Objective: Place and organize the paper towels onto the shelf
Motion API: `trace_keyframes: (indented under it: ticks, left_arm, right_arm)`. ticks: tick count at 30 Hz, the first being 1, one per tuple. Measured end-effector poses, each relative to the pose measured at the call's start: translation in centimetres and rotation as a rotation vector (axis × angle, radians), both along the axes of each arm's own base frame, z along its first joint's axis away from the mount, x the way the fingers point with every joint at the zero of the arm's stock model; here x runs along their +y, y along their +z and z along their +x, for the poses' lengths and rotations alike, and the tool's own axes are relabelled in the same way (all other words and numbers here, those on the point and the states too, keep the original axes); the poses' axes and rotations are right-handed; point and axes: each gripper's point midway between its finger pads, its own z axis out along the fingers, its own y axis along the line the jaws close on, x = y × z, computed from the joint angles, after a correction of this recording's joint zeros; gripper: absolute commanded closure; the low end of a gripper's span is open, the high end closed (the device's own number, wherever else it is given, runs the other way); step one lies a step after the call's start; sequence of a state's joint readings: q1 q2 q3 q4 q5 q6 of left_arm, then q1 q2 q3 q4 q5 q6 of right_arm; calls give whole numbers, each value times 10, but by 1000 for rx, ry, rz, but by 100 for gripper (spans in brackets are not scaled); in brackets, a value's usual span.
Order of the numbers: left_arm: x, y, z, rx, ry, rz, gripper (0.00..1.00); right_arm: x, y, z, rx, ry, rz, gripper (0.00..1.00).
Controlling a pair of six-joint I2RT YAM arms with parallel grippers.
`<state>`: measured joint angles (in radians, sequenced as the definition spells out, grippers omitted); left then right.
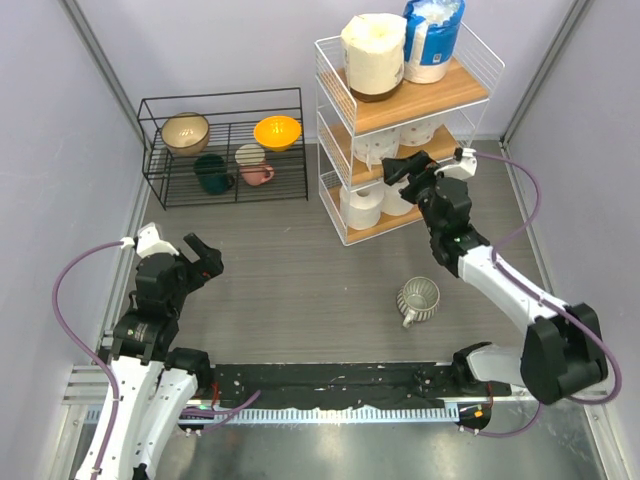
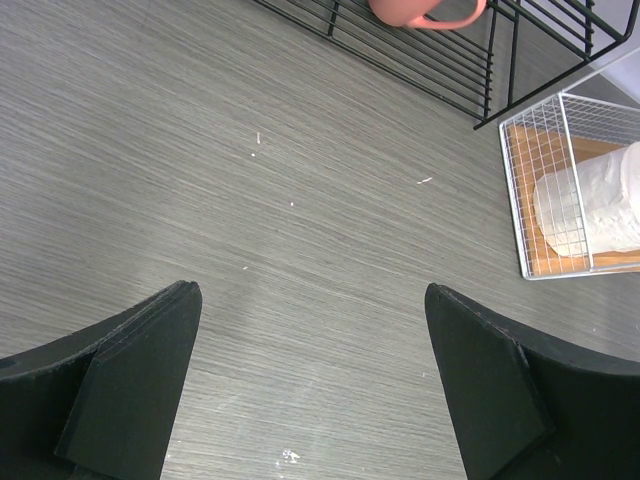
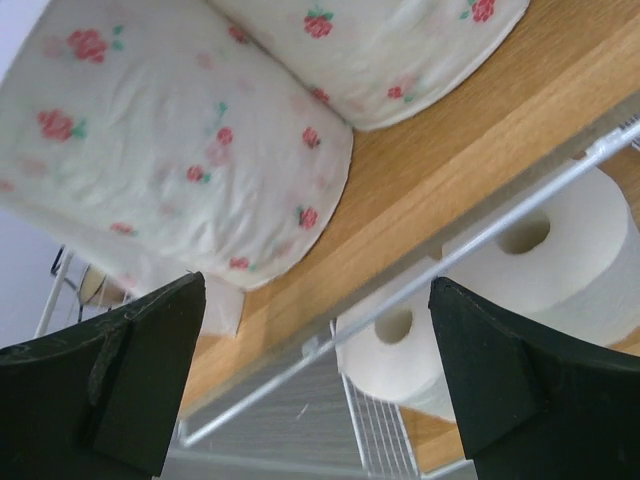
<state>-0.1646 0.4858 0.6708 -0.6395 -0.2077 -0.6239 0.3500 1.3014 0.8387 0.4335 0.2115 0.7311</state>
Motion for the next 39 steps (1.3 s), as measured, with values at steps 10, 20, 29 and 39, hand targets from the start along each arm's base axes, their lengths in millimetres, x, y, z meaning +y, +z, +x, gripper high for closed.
trace_keyframes:
  ticks: [10, 20, 29, 39]
  left_arm:
    - [0, 9, -2, -41, -3, -6, 0]
    - [-5, 18, -3, -85, -34, -20, 0]
    - [-9, 25, -2, -114, -52, -31, 0]
    - [-9, 26, -2, -120, -57, -28, 0]
  right_arm:
    - [-27, 54, -109, -102, 84, -78, 1]
    - [-61, -5, -180, 147, 88, -254, 0]
    - [-81, -47, -214, 333, 52, -293, 0]
    - [-87, -55, -219, 373, 25, -296, 0]
